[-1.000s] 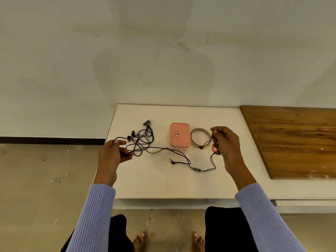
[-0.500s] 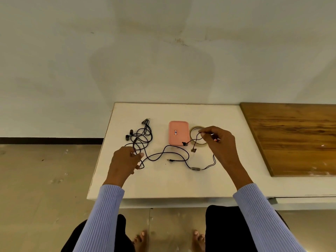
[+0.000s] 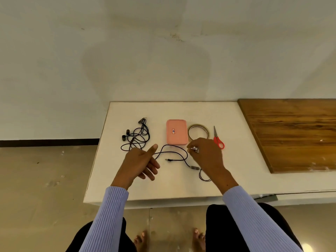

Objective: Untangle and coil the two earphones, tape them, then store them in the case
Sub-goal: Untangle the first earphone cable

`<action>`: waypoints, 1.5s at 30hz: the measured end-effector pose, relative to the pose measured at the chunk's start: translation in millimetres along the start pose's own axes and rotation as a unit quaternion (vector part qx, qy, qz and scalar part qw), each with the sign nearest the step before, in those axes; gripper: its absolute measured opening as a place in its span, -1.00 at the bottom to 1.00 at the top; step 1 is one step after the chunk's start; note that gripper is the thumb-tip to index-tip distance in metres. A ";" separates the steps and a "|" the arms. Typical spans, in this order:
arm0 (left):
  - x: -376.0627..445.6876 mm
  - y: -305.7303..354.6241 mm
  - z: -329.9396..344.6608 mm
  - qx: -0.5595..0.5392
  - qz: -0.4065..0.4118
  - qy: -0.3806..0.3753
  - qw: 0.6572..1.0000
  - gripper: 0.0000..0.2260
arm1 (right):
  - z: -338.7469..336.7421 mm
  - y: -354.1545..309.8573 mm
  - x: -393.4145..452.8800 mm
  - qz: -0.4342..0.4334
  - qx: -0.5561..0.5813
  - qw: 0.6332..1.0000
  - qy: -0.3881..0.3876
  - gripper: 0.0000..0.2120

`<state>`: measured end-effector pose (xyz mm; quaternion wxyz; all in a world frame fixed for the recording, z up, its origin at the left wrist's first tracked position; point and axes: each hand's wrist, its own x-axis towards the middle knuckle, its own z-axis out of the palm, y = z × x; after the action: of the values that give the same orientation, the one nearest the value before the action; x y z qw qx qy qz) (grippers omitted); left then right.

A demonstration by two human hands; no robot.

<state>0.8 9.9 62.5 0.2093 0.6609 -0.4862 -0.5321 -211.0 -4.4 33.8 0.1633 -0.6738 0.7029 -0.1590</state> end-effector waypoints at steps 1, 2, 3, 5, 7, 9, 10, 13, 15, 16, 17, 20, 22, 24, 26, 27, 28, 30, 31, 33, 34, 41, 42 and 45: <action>-0.2 2.8 2.7 -0.023 0.013 -0.004 1.000 -0.48 | 6.2 -6.1 -0.6 -0.014 -0.009 1.000 -0.015 -0.83; 0.3 4.8 5.3 -0.039 0.027 -0.004 0.999 -0.50 | 13.6 -11.8 -1.5 -0.028 -0.017 0.999 -0.036 -0.81; 0.7 5.6 7.6 -0.053 0.038 -0.001 0.998 -0.53 | 22.4 -17.3 -2.5 -0.043 -0.028 0.997 -0.062 -0.78; 2.9 5.3 11.4 -0.068 0.049 0.010 0.996 -0.59 | 40.5 -26.4 -5.2 -0.074 -0.069 0.990 -0.104 -0.74; 5.0 4.3 14.0 -0.066 0.052 0.012 0.996 -0.65 | 54.5 -31.7 -7.7 -0.091 -0.111 0.982 -0.121 -0.75; 6.3 3.7 16.1 -0.060 0.053 0.008 0.997 -0.69 | 63.4 -32.0 -8.9 -0.089 -0.124 0.980 -0.126 -0.75; 7.0 3.6 17.0 -0.058 0.055 0.006 0.997 -0.71 | 65.5 -31.3 -8.7 -0.088 -0.129 0.980 -0.126 -0.75; 10.0 1.5 20.0 -0.027 0.073 0.025 0.997 -0.79 | 64.8 -31.1 -6.0 -0.109 -0.123 0.981 -0.106 -0.82; 11.7 -1.4 20.1 0.027 0.104 0.058 0.992 -0.84 | 56.4 -34.2 -5.1 -0.124 -0.079 0.986 -0.084 -0.85; 12.1 -1.7 20.3 0.037 0.116 0.062 0.991 -0.83 | 51.3 -35.8 -5.8 -0.127 -0.049 0.988 -0.074 -0.85; 11.7 -0.9 20.2 0.028 0.124 0.056 0.990 -0.81 | 45.8 -38.1 -6.5 -0.127 -0.014 0.989 -0.068 -0.83; 7.5 4.0 19.5 -0.031 0.149 0.044 0.987 -0.79 | 29.6 -45.0 -9.9 -0.112 0.094 0.986 -0.079 -0.79; 7.5 5.8 17.7 -0.018 0.173 0.065 0.983 -0.81 | 19.4 -48.9 -11.4 -0.114 0.125 0.983 -0.077 -0.80; 7.7 6.9 16.1 -0.014 0.182 0.077 0.980 -0.84 | 11.5 -50.9 -12.1 -0.146 0.118 0.981 -0.059 -0.77; 7.5 8.1 15.4 -0.021 0.193 0.083 0.978 -0.84 | 5.7 -49.7 -11.5 -0.165 0.120 0.978 -0.040 -0.78; 7.3 8.7 15.4 -0.020 0.202 0.084 0.976 -0.84 | 3.6 -48.4 -11.2 -0.172 0.129 0.976 -0.034 -0.79; 6.3 9.9 15.3 -0.019 0.211 0.085 0.974 -0.83 | 1.9 -46.7 -11.0 -0.177 0.142 0.973 -0.033 -0.79; 4.7 12.4 14.4 -0.029 0.223 0.093 0.970 -0.85 | -2.0 -45.0 -10.8 -0.184 0.182 0.965 -0.037 -0.78; 3.9 13.9 14.1 -0.028 0.232 0.100 0.967 -0.87 | -4.2 -44.5 -10.9 -0.181 0.212 0.960 -0.038 -0.77; 1.5 17.7 13.4 -0.014 0.256 0.119 0.959 -0.91 | -8.6 -45.4 -11.2 -0.165 0.285 0.943 -0.044 -0.77; 0.2 19.6 13.1 -0.015 0.266 0.124 0.956 -0.94 | -10.5 -46.1 -10.9 -0.154 0.321 0.933 -0.051 -0.78; -5.9 23.3 3.7 -0.116 0.241 0.102 0.958 -0.96 | -10.1 -50.0 -8.4 -0.107 0.447 0.885 -0.079 -0.89; -5.8 23.0 3.2 -0.128 0.234 0.103 0.958 -0.97 | -8.6 -51.2 -8.0 -0.104 0.442 0.888 -0.076 -0.90; -7.0 22.9 1.9 -0.175 0.213 0.109 0.955 -0.98 | -5.5 -55.7 -5.3 -0.101 0.406 0.907 -0.052 -0.89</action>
<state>-10.3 6.3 83.5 0.4816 0.5491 -0.4894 -0.4765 -163.3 -1.3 63.6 0.4421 -0.6239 0.4960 -0.4115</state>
